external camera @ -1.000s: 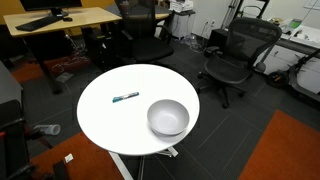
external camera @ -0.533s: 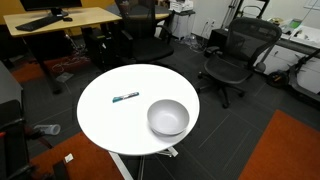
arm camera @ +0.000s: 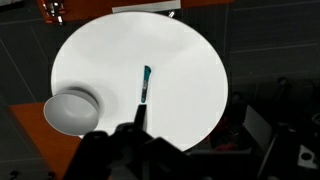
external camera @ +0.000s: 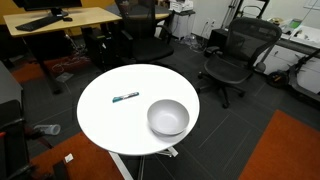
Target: Place the green marker inside the grey bowl
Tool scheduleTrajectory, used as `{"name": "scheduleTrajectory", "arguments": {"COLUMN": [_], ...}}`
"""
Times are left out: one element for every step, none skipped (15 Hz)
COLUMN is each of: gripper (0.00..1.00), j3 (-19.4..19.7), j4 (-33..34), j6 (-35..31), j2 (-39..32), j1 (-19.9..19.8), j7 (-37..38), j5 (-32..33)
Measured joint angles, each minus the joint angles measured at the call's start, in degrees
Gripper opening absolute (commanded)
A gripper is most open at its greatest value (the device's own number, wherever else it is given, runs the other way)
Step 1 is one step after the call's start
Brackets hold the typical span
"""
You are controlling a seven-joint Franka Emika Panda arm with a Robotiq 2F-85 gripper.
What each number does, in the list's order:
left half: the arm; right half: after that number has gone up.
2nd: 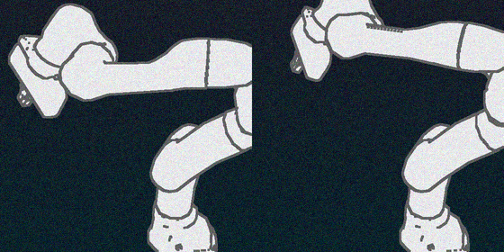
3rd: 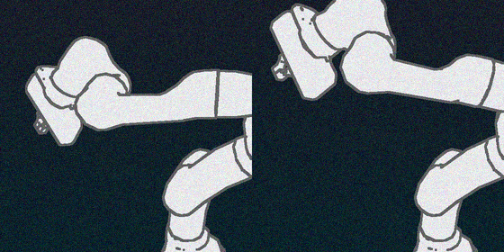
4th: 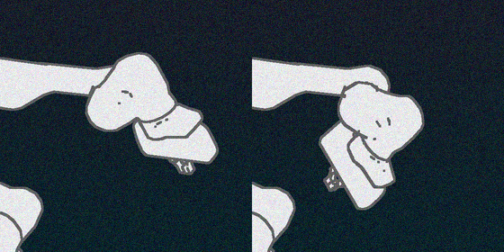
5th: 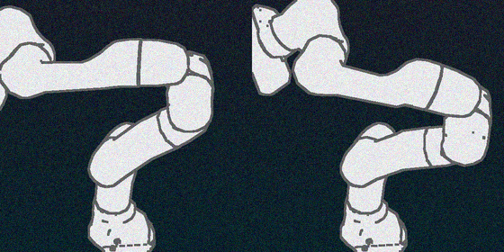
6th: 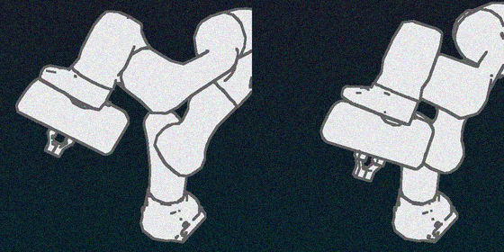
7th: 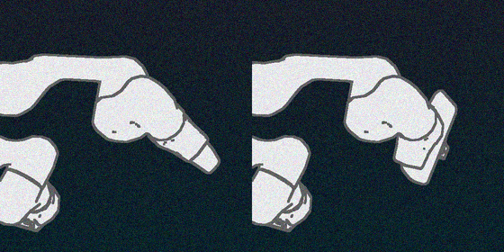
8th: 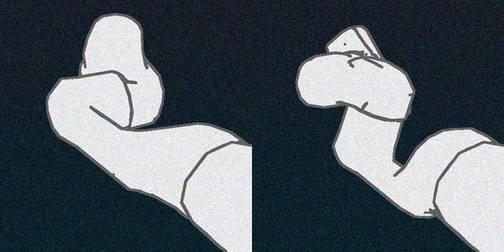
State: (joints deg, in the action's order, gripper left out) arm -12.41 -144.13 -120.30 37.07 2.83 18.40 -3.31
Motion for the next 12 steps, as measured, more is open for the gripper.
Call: {"name": "scheduleTrajectory", "arguments": {"gripper": [1.0, 1.0, 1.0, 1.0, 1.0, 1.0, 1.0, 1.0, 1.0, 1.0, 1.0, 1.0], "j3": [0.3, 0.6, 0.9, 1.0, 1.2, 1.3, 1.6, 1.8, 2.1, 2.4, 2.6, 3.0], "j4": [-0.2, -0.5, -0.8, -1.0, -1.1, -1.1, -1.1, -1.1, -1.1, -1.1, -1.1, -1.0], "j6": [-1.7, -3.3, -4.9, -6.2, -7.5, -8.5, -9.7, -10.8, -12.2, -13.5, -14.8, -15.9], "j2": [-1.3, -2.6, -3.9, -5.3, -6.8, -8.2, -9.7, -11.1, -12.5, -13.9, -15.3, -16.7], "j1": [-0.3, -0.5, -0.7, -0.8, -1.0, -1.1, -1.3, -1.5, -1.8, -2.1, -2.4, -2.6], "j7": [0.0, 0.0, 0.0, 0.0, 0.0, 0.0, 0.0, 0.0, 0.0, 0.0, 0.1, 0.0], "j5": [0.0, 0.0, 0.0, 0.0, 0.0, 0.0, 0.0, 0.0, 0.1, 0.2, 0.4, 0.7]}}
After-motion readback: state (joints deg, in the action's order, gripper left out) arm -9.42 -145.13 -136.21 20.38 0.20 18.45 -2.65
